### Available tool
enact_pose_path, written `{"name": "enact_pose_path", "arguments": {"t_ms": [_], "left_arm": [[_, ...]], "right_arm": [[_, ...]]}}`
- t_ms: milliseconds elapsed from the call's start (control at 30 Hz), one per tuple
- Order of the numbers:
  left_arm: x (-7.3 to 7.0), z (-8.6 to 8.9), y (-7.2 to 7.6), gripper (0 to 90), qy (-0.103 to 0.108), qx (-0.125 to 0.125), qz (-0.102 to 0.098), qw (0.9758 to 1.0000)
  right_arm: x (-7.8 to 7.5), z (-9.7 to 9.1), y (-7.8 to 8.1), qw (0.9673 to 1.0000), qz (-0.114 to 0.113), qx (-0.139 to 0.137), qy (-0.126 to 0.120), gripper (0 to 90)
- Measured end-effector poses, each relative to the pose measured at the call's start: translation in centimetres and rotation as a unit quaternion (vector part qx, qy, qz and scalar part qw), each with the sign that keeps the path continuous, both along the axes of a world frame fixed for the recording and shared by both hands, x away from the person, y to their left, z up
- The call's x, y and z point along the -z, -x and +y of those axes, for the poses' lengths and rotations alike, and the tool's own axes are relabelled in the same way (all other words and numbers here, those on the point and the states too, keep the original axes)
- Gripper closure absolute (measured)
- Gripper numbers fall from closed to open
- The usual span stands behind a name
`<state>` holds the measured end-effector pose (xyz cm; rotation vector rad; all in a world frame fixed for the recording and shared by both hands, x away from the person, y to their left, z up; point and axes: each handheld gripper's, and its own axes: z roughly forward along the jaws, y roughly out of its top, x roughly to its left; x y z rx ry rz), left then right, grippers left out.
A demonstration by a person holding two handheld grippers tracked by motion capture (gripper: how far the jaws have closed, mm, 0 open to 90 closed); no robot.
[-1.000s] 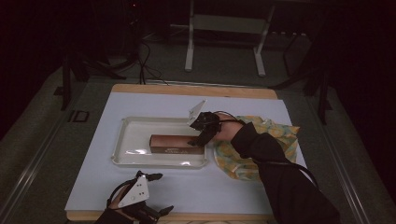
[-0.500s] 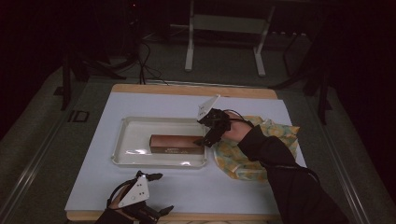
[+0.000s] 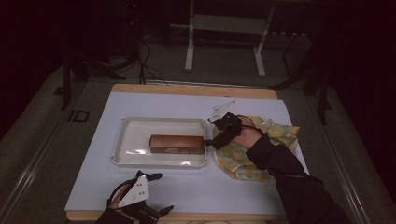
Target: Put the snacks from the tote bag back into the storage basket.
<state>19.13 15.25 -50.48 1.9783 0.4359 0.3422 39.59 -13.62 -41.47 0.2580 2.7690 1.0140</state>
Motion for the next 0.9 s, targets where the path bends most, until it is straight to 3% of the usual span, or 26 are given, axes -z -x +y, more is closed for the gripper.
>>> {"name": "enact_pose_path", "arguments": {"t_ms": [133, 267, 300, 567, 633, 833, 900], "left_arm": [[0.0, 0.0, 0.0, 0.0, 0.001, 0.0, 0.001, 1.0], [0.0, 0.0, 0.0, 0.0, 0.001, 0.0, 0.001, 1.0], [0.0, 0.0, 0.0, 0.0, 0.001, 0.0, 0.001, 1.0], [0.0, -0.1, 0.0, 0.0, 0.0, 0.0, 0.002, 1.0], [0.0, 0.0, 0.0, 0.0, -0.002, 0.0, 0.001, 1.0], [0.1, -0.1, -0.1, 0.0, -0.001, 0.0, 0.002, 1.0], [0.1, -0.1, -0.1, 0.0, -0.001, 0.0, 0.002, 1.0]], "right_arm": [[0.2, -0.9, 0.5, 1.0, 0.004, 0.006, -0.006, 12.7], [0.2, -1.8, 1.0, 0.9996, -0.006, 0.023, -0.012, 12.7], [0.2, -2.6, 1.1, 0.9988, -0.011, 0.041, -0.024, 13.7], [0.7, -4.7, 1.7, 0.9967, -0.034, 0.065, -0.035, 13.7], [0.8, -5.6, 2.0, 0.9944, -0.052, 0.082, -0.041, 13.7], [0.7, -7.4, 2.4, 0.9914, -0.055, 0.102, -0.06, 13.6], [0.5, -8.6, 2.8, 0.9888, -0.057, 0.116, -0.075, 13.6]]}}
